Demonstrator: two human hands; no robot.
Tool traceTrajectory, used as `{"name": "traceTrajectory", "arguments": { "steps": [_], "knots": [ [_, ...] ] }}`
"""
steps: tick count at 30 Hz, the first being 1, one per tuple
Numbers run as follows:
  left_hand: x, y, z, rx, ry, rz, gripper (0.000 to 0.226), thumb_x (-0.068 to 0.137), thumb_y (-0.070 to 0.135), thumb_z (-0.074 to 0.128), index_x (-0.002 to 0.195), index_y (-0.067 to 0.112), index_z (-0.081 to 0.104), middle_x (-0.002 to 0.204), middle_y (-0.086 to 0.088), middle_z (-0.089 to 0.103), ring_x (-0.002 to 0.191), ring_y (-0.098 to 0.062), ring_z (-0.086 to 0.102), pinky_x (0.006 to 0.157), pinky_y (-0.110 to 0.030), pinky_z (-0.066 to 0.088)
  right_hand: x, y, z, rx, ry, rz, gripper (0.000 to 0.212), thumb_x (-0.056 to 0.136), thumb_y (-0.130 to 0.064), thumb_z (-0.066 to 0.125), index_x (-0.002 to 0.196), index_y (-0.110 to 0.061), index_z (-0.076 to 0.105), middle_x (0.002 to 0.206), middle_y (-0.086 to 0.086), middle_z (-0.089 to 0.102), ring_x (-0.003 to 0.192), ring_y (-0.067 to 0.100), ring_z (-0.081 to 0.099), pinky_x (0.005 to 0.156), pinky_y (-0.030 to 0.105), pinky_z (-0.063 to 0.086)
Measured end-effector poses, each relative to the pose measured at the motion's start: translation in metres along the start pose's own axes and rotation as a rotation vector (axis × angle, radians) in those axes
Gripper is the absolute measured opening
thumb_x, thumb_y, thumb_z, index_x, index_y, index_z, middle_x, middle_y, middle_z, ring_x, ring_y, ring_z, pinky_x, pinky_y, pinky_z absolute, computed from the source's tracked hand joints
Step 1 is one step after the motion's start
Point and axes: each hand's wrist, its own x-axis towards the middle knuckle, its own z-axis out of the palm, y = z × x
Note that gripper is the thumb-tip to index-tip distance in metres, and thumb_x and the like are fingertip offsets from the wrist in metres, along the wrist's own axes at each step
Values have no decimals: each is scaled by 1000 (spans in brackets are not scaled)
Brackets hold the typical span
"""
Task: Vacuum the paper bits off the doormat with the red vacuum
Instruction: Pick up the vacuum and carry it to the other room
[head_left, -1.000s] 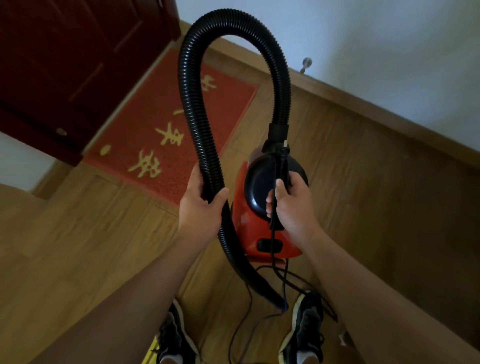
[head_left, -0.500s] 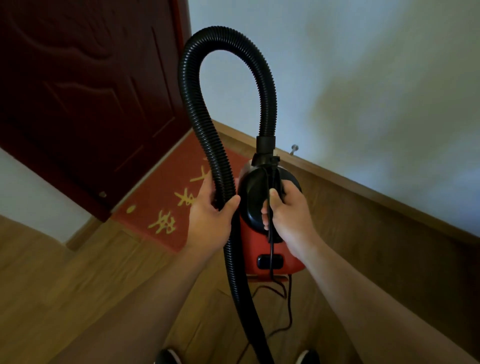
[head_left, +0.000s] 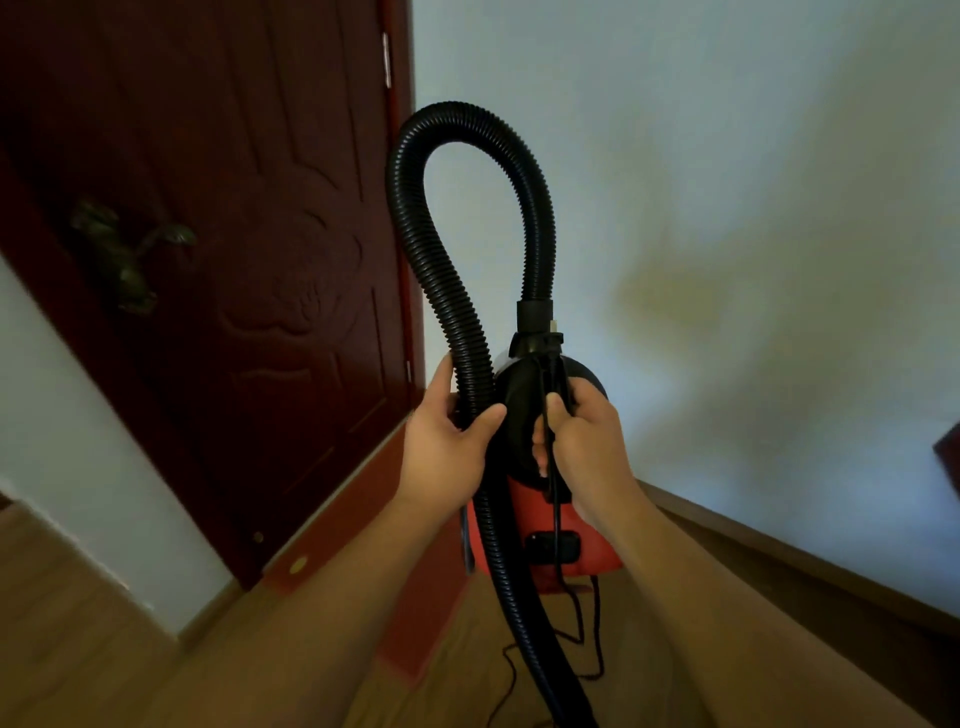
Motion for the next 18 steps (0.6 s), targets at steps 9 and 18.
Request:
{"name": "traceTrajectory", "arguments": {
  "steps": [9, 18],
  "knots": [
    [19, 125, -45, -35, 16, 102, 65, 94, 6, 68, 151, 24, 43, 108, 21, 72, 105, 2, 68, 84, -11, 51, -21, -131, 19, 1, 36, -106, 18, 106, -9, 40, 101, -5, 56, 59, 7, 54, 43, 19, 46, 42, 30, 40],
    [21, 197, -66, 44, 105, 124, 64, 93, 4, 68, 149, 27, 47, 122, 15, 70, 115, -1, 65, 103, -28, 52, -29, -196, 27, 42, -22, -103, 20, 106, -10, 40, 95, -4, 56, 57, 3, 55, 43, 19, 46, 42, 32, 41]
  ]
}}
